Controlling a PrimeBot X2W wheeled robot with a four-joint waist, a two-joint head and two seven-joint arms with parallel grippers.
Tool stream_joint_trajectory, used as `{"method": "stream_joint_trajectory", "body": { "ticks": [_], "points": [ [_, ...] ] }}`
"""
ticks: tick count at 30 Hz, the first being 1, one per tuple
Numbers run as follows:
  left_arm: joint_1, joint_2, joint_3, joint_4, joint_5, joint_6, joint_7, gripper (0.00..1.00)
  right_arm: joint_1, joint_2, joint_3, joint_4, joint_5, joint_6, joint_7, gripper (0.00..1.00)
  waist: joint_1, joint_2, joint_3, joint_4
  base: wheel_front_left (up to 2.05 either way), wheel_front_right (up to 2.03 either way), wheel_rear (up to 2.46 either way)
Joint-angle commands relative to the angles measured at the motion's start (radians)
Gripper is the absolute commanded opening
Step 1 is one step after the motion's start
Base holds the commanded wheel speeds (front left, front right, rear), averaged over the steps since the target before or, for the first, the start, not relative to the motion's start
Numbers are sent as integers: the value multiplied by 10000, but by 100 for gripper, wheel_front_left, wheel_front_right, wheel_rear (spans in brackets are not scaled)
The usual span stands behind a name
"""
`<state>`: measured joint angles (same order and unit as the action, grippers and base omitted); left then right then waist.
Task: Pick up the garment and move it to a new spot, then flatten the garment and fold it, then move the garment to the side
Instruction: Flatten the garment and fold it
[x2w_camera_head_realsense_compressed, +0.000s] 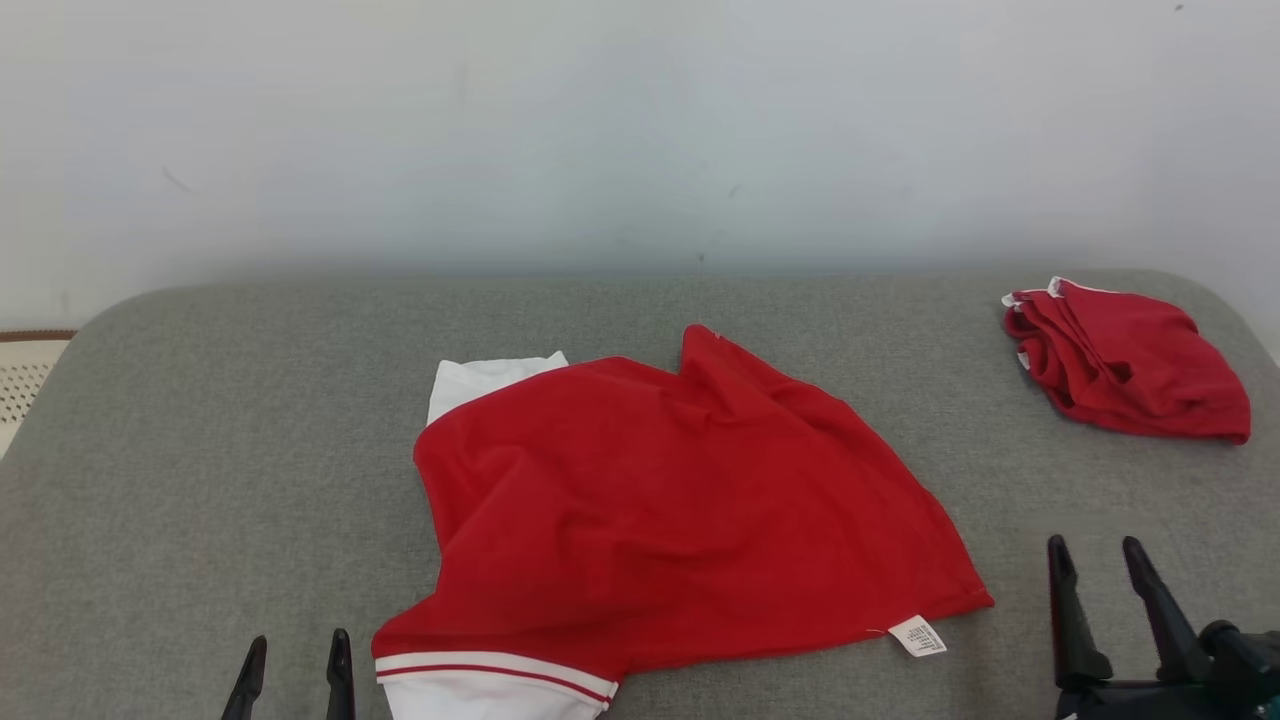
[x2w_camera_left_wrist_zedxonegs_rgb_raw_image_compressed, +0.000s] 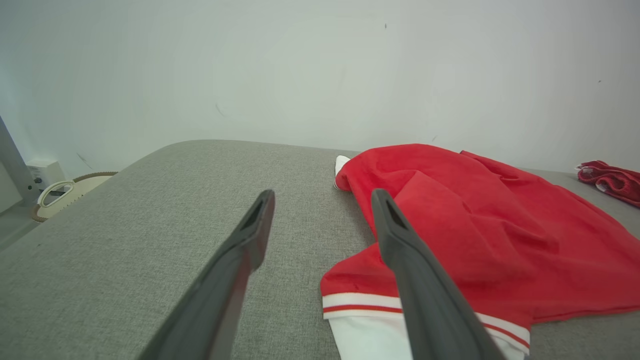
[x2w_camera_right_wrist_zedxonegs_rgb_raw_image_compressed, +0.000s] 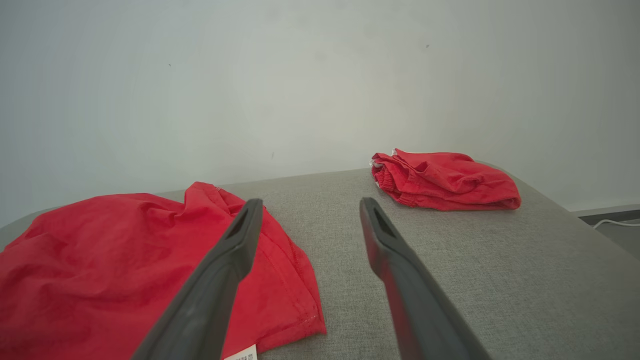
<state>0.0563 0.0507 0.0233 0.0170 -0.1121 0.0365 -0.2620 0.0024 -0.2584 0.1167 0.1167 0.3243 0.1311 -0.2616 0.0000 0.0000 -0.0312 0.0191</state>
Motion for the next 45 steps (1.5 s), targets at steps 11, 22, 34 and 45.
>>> {"method": "stream_joint_trajectory", "body": {
  "ticks": [11,22,34,45],
  "points": [
    [-141,1,165,55,84,-27,-39,100,-91,258,446,-207,-333,-8,-47,100,0,0,-129,-212,0,0,0],
    [-50,2,235,1,-22,60,-39,100,-98,505,216,-140,-451,-8,-48,100,0,0,-44,-340,0,0,0],
    [96,0,88,-142,17,250,-39,100,-28,568,119,-113,-509,-8,-48,100,0,0,-60,-372,0,0,0],
    [48,-1,212,-43,56,124,-39,100,-17,553,132,-96,-442,-8,-48,100,0,0,-10,-316,0,0,0]
  ]
}}
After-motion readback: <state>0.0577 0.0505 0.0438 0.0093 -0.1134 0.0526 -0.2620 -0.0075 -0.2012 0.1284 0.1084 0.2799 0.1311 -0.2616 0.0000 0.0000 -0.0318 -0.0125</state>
